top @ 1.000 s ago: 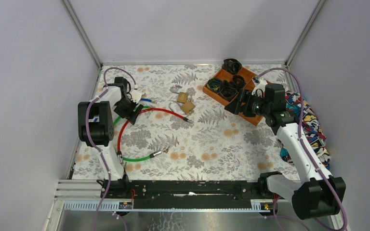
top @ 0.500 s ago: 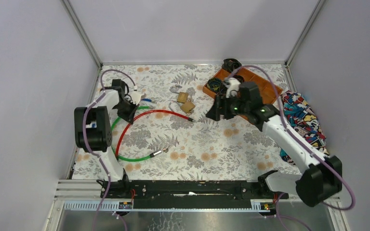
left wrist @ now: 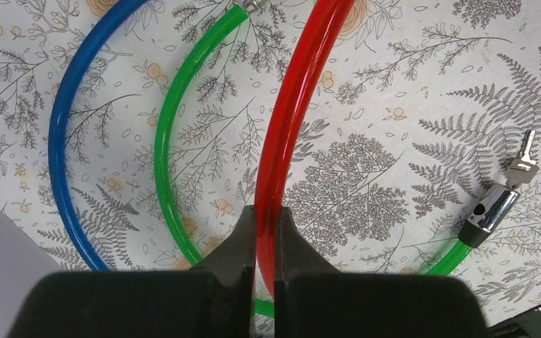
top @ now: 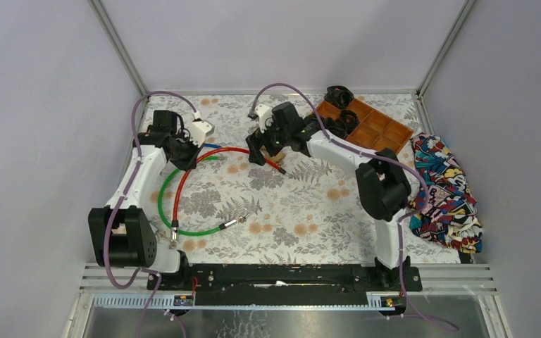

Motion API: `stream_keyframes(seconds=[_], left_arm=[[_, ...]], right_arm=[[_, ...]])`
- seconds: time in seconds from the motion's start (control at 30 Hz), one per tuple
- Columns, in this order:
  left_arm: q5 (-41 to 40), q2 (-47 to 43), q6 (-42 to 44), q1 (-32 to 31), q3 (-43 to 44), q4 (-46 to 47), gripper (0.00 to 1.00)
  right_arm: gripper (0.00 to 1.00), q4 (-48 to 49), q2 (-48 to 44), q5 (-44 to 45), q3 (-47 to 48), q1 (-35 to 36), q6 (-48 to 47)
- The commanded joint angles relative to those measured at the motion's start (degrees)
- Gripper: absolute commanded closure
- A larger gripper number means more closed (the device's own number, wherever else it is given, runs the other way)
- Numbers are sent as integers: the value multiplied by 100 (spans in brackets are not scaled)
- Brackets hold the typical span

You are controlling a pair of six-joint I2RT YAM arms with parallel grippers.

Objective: Lock with the key
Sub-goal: Pick up the lock from the center of the board.

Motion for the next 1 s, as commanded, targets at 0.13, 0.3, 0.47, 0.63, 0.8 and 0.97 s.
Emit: stream_keyframes(seconds=[0.13,0.3,0.47,0.63,0.8,0.97], left_arm=[[231,-386,188,-64,-30,3,100],[408,-519,189,-85,-24,-10,100],[756,-646,137,-82,114,-160,100],[1443,-762,-27,-81,545,-653,97],[2236,-1002,92,-81,1173,-1457,35],[2880,-1610,285,-81,1559,-1702,16]], right_arm=[[1,863,684,582,277,28,-384],[24,1459,884,674,57,29,-205],[96,1830,584,928,-286,23,-15],[100,2117,-568,1283,-837,17,59],[100,1978,-2007,1276,-1414,-125,83],[100,1223,-3158,1025,-1533,-365,66]])
